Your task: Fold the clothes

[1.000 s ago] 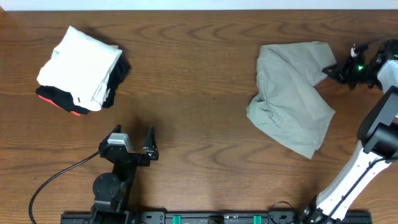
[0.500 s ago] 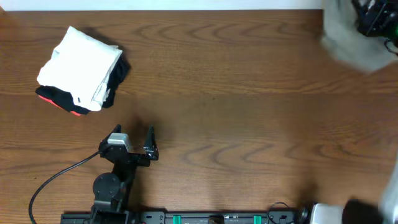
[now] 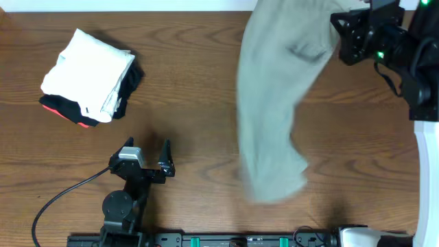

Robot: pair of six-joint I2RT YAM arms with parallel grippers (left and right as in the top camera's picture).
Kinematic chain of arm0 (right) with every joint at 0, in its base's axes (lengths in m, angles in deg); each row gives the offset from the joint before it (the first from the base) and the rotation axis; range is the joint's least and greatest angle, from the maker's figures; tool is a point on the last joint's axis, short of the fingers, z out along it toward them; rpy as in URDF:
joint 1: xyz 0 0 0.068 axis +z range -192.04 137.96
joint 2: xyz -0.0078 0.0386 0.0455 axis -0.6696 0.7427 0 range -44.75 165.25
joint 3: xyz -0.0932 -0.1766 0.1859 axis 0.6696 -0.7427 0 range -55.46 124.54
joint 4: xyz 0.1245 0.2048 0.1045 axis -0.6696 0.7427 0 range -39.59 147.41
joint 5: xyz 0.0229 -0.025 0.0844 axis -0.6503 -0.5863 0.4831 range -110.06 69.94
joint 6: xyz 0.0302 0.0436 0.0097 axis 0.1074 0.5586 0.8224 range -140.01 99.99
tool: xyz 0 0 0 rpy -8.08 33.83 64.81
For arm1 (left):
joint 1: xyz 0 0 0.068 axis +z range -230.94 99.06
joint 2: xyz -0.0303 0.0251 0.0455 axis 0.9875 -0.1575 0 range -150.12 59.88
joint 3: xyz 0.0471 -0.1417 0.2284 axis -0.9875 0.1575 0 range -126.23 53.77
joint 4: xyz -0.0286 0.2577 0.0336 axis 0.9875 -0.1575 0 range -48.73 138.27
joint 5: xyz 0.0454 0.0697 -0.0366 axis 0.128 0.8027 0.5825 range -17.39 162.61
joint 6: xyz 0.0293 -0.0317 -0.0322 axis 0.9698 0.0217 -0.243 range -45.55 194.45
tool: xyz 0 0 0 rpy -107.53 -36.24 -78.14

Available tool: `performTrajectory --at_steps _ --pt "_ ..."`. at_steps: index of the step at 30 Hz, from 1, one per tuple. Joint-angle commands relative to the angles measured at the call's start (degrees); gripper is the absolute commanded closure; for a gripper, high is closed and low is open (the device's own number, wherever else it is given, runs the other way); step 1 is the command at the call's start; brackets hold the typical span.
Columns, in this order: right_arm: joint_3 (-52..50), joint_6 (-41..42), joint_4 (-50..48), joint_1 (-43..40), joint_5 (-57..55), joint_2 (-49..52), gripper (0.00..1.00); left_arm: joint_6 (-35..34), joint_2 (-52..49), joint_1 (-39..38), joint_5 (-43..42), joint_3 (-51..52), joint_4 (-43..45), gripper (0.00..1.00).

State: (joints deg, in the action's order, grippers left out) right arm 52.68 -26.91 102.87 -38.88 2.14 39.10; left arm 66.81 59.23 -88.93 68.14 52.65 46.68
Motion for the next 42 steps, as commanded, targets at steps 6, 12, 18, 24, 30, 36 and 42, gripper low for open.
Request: performTrajectory --at_steps 6,12,18,24,30,36,42 --pt "1.3 0.0 -0.7 -1.5 -4.2 -2.1 0.99 0.3 0.3 -0.1 -0.8 0.9 -2.0 0.02" --pt "1.7 -0.9 0.8 -6.2 -5.7 -2.4 0.99 0.3 0.3 -0.1 -0.8 0.9 -2.0 0.02" --pt "3.8 -2.1 3.4 -13.7 -5.7 -2.4 0.99 0.3 0.3 -0.1 -0.8 0.9 -2.0 0.02" --pt "6.9 -2.1 6.5 -20.2 -4.8 -2.4 0.99 0.3 0.3 -0.1 -0.8 0.9 -2.0 0.02" --pt "7.3 -1.5 8.1 -20.3 -4.8 -2.4 0.99 0.3 0.3 -0.1 -0.8 0.9 -2.0 0.02" --pt "7.3 0.0 9.9 -19.2 -1.8 -2.4 0.99 0.3 0.3 -0.1 -0.8 0.9 -2.0 0.02" --pt "7.3 0.0 13.2 -18.8 -1.8 -2.4 0.99 0.3 0.3 -0.1 -0.8 0.9 -2.0 0.02"
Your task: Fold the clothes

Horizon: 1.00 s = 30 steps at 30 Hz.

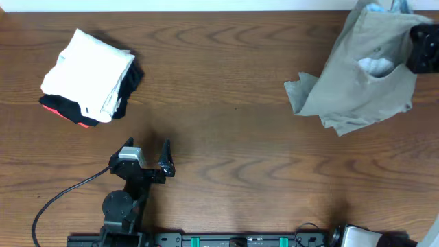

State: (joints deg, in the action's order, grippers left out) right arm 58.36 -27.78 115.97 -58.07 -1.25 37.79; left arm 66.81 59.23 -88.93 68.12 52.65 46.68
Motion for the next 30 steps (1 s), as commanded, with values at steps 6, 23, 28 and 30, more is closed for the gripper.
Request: performTrajectory --at_steps 6,23,28,30 --pt "1.6 0.9 0.1 0.3 1.6 -1.0 0.99 0.3 0.3 -0.1 -0.8 0.9 -2.0 0.02" --pt "1.6 0.9 0.7 0.4 2.9 -1.0 0.99 -3.7 0.2 -0.1 -10.5 -2.2 3.2 0.02" --pt "1.6 0.9 0.3 0.5 8.0 -1.0 0.99 -4.5 -5.6 -0.1 -12.8 -17.5 -7.3 0.02" --pt "1.6 0.9 0.1 1.1 9.4 -1.0 0.99 -4.4 -11.8 -0.1 -14.4 -26.2 -12.9 0.02"
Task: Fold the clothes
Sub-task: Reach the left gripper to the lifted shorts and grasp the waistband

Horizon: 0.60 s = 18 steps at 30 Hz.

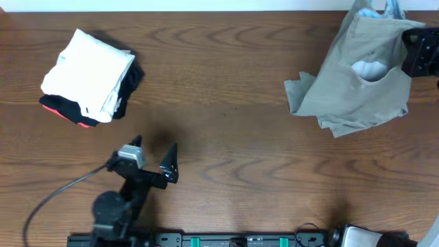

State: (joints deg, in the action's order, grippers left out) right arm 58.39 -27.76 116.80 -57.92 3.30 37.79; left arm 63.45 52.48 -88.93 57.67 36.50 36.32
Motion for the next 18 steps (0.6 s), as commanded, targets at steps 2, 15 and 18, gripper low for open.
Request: performTrajectory --at_steps 2,15,18 --pt "1.6 0.8 -0.7 2.3 5.1 -1.0 0.99 -1.1 -12.2 -0.1 -6.4 -18.5 -7.8 0.02" --pt "1.6 0.0 -0.1 17.6 8.7 0.2 0.99 -1.2 -50.1 -0.4 -36.9 -49.3 -13.3 0.02" --pt "1.6 0.0 -0.1 20.5 9.5 0.9 0.99 -4.7 -54.5 -2.3 -38.9 -49.3 -8.7 0.02"
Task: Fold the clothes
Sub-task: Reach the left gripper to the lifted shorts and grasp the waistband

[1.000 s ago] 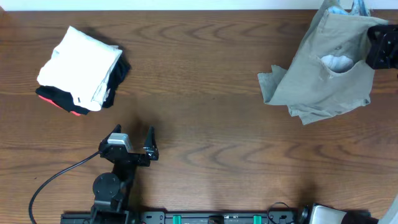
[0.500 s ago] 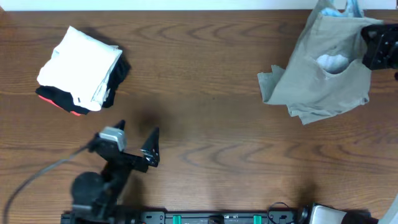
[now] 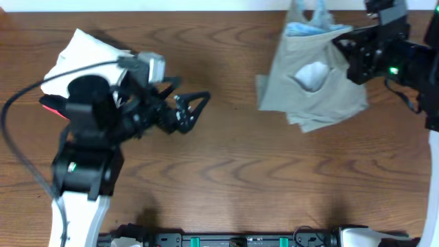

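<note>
A khaki garment lies bunched at the back right of the table. Its white inner patch and light blue waistband face up. My right gripper is at the garment's right edge and shut on the cloth. Well to the garment's left, my left gripper hangs above the wood with its fingers spread open and nothing between them. It points right, toward the garment.
A stack of folded clothes, white on top with black and red beneath, sits at the back left, partly covered by my left arm. A black cable loops at the left edge. The wooden table fills the view.
My left arm has risen from the front edge to beside the folded stack, its gripper pointing right. The right gripper and the khaki garment have shifted left.
First the garment hung long from my right gripper over the table's right half. Then it lay bunched at the far right while the left arm rested at the front edge. Now the garment is further left and the left gripper is near the table's middle.
</note>
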Robot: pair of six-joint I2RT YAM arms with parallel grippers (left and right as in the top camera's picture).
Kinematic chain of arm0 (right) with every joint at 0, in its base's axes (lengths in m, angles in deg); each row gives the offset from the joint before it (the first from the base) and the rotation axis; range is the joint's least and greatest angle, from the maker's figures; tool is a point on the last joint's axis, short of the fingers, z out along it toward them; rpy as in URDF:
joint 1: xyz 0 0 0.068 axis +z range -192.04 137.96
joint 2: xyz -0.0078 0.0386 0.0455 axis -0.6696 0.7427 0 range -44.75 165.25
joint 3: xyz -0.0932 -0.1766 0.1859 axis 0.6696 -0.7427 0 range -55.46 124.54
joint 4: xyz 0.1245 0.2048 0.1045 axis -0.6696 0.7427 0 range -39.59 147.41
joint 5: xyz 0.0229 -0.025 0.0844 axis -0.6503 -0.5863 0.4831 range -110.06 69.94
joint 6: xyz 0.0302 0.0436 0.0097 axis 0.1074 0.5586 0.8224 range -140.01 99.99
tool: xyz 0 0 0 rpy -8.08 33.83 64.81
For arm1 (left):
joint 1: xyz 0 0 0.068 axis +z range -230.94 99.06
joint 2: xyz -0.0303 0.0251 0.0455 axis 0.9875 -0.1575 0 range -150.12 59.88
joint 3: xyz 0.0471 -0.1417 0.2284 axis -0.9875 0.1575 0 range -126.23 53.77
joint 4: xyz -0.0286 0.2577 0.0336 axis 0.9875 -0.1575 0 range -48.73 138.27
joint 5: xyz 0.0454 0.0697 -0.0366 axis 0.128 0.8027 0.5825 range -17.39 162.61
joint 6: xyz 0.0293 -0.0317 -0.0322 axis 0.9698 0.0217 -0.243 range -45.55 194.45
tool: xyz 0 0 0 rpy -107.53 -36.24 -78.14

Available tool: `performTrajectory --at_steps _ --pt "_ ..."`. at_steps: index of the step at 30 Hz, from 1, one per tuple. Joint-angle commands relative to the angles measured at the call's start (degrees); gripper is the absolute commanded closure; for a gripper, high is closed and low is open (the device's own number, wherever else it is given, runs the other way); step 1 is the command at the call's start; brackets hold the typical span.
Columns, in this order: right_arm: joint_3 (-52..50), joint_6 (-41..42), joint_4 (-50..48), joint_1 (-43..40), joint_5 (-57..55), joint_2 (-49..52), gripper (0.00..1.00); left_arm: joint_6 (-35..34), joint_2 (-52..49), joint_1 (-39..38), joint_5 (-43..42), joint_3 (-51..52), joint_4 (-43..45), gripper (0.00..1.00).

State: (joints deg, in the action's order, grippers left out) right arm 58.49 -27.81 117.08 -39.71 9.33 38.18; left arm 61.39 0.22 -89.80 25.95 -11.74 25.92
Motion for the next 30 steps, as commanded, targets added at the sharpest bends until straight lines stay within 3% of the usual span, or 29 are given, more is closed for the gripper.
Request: performTrajectory --at_steps 1,6,9,12,26,30 --pt "1.4 0.0 -0.4 3.2 3.5 0.8 0.99 -3.3 -3.7 -2.7 -7.1 -1.0 3.1 0.02" --pt "1.4 0.0 0.0 6.6 3.5 2.3 0.99 -3.3 -7.4 -8.2 -7.1 -1.0 9.0 0.0" --pt "1.4 0.0 0.4 8.4 3.5 3.3 0.99 -3.3 -8.0 -11.0 -7.1 -1.0 12.8 0.16" --pt "1.4 0.0 0.9 9.8 3.5 4.1 0.99 -3.3 -8.1 -13.1 -6.7 -1.0 15.4 0.22" --pt "1.4 0.0 2.0 12.4 3.6 4.8 0.99 -0.5 -8.1 -13.7 -6.4 -1.0 18.4 0.26" --pt "1.4 0.0 2.0 12.4 5.0 4.8 0.99 -0.5 -8.1 -13.7 -1.5 -1.0 19.0 0.26"
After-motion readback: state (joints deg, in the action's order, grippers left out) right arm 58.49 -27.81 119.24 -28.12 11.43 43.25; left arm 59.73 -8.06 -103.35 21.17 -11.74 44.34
